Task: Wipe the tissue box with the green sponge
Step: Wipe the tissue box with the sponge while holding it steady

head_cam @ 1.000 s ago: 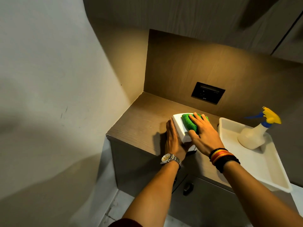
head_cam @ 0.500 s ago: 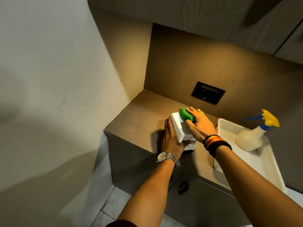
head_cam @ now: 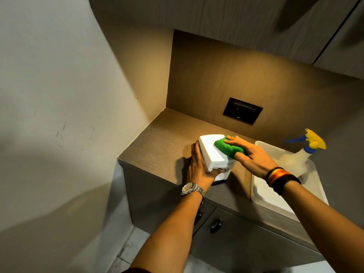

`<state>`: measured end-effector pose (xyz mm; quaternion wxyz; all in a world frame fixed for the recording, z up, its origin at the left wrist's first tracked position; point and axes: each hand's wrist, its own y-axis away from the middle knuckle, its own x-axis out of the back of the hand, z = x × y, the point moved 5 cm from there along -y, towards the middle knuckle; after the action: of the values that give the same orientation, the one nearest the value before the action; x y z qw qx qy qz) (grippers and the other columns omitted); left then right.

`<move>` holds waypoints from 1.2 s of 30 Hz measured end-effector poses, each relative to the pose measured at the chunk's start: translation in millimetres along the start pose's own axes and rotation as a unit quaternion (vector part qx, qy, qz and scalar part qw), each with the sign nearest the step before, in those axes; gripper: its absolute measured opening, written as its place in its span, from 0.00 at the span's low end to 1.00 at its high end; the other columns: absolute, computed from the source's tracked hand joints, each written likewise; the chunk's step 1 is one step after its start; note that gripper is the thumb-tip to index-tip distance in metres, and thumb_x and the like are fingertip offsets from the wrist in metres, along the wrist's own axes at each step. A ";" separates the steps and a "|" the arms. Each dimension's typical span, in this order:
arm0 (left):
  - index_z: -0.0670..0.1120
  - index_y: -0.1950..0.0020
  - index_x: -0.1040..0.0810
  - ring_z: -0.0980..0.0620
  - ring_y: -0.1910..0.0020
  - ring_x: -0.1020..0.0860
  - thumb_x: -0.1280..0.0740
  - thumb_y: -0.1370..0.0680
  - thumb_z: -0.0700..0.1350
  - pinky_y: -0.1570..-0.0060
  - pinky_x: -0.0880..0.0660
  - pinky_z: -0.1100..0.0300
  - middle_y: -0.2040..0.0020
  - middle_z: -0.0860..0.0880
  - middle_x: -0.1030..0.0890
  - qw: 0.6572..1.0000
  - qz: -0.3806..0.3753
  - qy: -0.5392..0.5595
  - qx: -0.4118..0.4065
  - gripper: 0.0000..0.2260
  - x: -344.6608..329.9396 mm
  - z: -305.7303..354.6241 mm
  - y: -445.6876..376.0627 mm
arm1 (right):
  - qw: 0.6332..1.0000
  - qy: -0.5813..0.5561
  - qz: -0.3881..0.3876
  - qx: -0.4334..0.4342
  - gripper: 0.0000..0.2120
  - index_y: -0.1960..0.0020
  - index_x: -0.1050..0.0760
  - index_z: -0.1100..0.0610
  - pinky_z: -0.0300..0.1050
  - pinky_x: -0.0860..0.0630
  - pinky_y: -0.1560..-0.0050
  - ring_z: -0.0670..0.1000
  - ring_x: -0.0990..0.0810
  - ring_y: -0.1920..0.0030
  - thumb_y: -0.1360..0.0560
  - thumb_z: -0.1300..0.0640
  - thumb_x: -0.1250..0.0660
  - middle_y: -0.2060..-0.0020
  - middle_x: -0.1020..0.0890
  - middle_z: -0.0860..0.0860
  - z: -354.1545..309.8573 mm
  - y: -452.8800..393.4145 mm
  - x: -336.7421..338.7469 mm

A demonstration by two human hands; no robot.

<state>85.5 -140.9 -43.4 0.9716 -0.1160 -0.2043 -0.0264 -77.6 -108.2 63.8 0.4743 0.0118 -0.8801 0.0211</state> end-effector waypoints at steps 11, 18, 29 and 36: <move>0.49 0.20 0.57 0.44 0.33 0.27 0.19 0.38 0.59 0.47 0.22 0.52 0.25 0.44 0.36 1.000 -0.015 -0.017 -0.002 0.60 0.6 -2.6 -4.0 | 0.996 0.015 -0.056 0.064 0.26 0.30 0.31 0.39 0.48 0.43 0.28 0.46 0.44 0.23 0.27 0.52 0.42 0.26 0.33 0.40 -30.7 -4.6 -22.8; 0.54 0.20 0.56 0.43 0.32 0.27 0.19 0.40 0.63 0.48 0.21 0.50 0.23 0.46 0.35 1.000 -0.011 0.013 0.008 0.61 -1.3 -9.2 -5.5 | 0.998 -0.046 -0.035 0.018 0.21 0.40 0.24 0.34 0.48 0.29 0.31 0.47 0.32 0.30 0.25 0.56 0.40 0.32 0.26 0.40 -3.3 6.0 10.7; 0.52 0.20 0.54 0.52 0.36 0.27 0.20 0.40 0.63 0.45 0.23 0.57 0.27 0.49 0.33 0.999 -0.040 0.026 -0.018 0.60 -0.5 -9.5 -11.0 | 0.999 0.011 -0.004 0.035 0.23 0.30 0.28 0.42 0.58 0.45 0.24 0.51 0.40 0.23 0.24 0.57 0.38 0.27 0.30 0.45 -43.1 -31.4 -24.6; 0.51 0.21 0.50 0.54 0.38 0.26 0.19 0.40 0.60 0.53 0.32 0.76 0.28 0.47 0.30 0.995 -0.079 0.042 -0.046 0.57 5.6 -2.4 -17.3 | 0.996 0.039 -0.012 0.075 0.29 0.28 0.34 0.38 0.60 0.45 0.23 0.46 0.47 0.22 0.26 0.57 0.37 0.25 0.35 0.42 -36.4 37.5 -22.8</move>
<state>89.8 -158.4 -39.5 0.9678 -0.1434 -0.1706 -0.1170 -36.2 -69.0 63.8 0.5061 0.0570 -0.8566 0.0824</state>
